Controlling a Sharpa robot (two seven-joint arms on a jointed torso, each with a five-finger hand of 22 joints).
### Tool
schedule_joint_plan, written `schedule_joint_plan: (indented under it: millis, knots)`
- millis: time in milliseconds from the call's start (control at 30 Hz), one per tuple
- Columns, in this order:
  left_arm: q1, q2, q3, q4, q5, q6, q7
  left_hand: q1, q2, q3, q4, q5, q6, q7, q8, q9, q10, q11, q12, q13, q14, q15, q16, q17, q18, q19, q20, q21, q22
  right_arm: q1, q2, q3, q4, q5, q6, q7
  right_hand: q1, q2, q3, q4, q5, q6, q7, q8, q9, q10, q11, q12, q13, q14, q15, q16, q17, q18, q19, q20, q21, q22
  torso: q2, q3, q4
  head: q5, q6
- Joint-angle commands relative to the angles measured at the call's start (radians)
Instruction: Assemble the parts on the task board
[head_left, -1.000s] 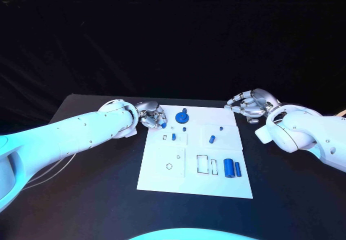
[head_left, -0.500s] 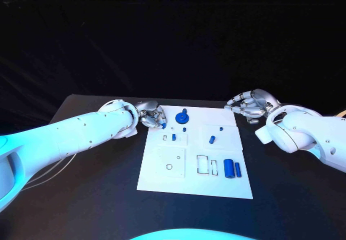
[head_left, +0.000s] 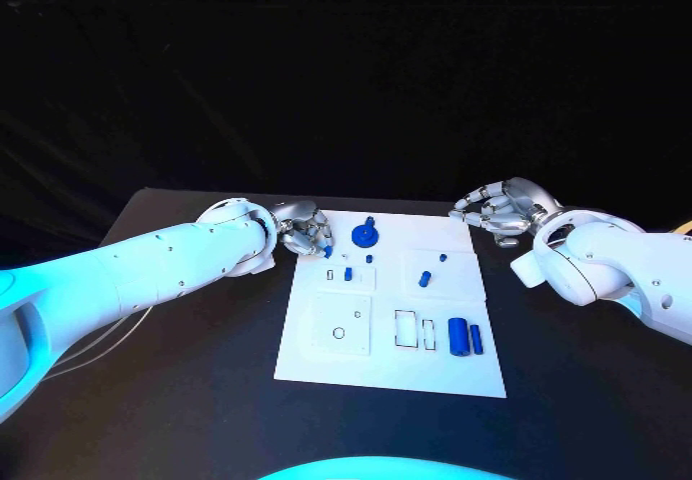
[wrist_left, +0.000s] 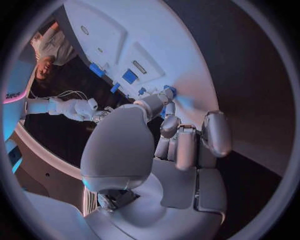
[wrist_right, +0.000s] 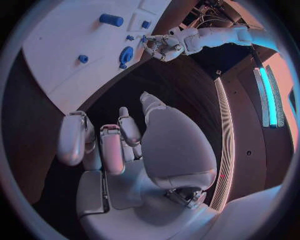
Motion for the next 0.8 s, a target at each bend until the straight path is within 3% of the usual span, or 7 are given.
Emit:
schedule_joint_plan:
  millis: [33,800]
  knots:
    - [-0.002,-0.001,-0.002,0.005,-0.013,-0.006,0.008,-0.013,-0.006,0.026,-0.025,0.011,0.065,-0.005,0.086,0.085,0.000,-0.019,0.006,0.014,0.076,-0.007,0.025,0.206,-0.017,-0.010,-0.018,0.019,0.018,-0.001,0.001,0.000,0.000,-0.001,0.002,0.002,-0.040,-0.003,0.030,0.008,0.019,-0.006,-0.001,0.025,0.001,-0.005,-0.007,-0.003,-0.002,0.056,-0.004,-0.012,0.077,0.023,-0.004,-0.008,-0.008,0.090,0.000,-0.0001,0.0006,0.001,0.000]
    - [-0.004,-0.016,-0.011,0.033,-0.081,-0.068,0.052,-0.027,-0.033,0.010,-0.030,0.012,0.057,-0.018,0.143,0.155,0.033,-0.029,0.027,0.056,0.080,-0.016,0.028,0.214,-0.020,0.001,-0.026,0.027,0.030,-0.004,0.000,0.000,-0.001,-0.001,0.003,0.003,-0.040,-0.003,0.031,0.008,0.019,-0.006,-0.001,0.025,0.001,-0.006,-0.007,-0.004,-0.002,0.056,-0.004,-0.011,0.077,0.024,-0.005,-0.008,-0.011,0.089,0.000,-0.0003,-0.0001,0.004,-0.002]
